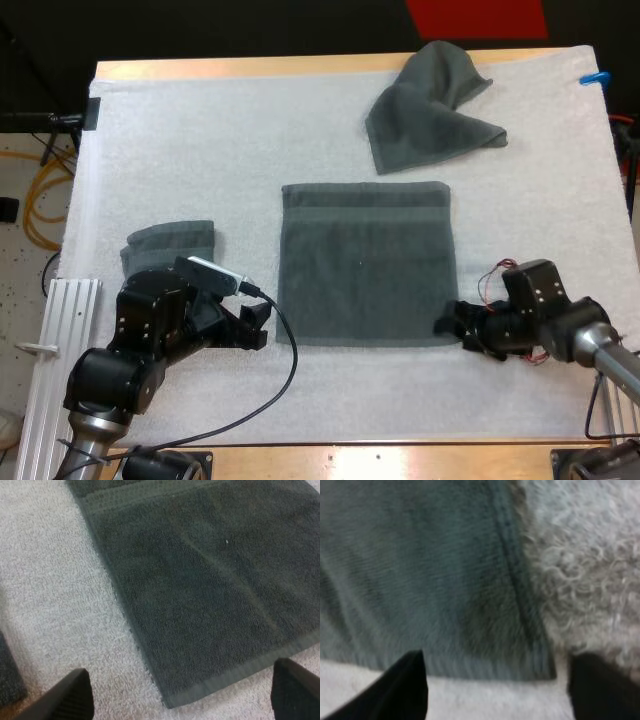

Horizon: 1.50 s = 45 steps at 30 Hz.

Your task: Pick towel from pile fold and stack

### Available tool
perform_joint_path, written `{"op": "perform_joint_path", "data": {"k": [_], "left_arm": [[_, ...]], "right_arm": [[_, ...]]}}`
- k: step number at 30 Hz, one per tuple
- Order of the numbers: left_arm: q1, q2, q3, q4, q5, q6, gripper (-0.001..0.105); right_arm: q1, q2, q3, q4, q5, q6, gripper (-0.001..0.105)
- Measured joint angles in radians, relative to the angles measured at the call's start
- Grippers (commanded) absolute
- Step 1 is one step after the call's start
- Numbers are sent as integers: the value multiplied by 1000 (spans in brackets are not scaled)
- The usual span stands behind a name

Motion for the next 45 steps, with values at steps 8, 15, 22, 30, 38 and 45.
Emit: {"op": "perform_joint_path", "data": {"k": [8,15,22,30,38,45], "left_arm": [[0,0,0,0,0,0,71],[0,1,38,-40,29,-15,71],[0,144,85,-94,48,-56,80],[0,464,86,-162,83,-60,85],[7,642,86,-261,218,-89,74],[8,698,85,-290,315,-93,59]], "right_arm": [[-3,37,-9,-48,-14,9,24],[-3,44,-5,-49,-5,6,0],[-3,44,-5,-52,-5,6,0],[-3,44,-5,-53,-9,6,0],[-3,44,-5,-53,-23,6,0],[-3,44,-5,-53,-23,6,0]]}}
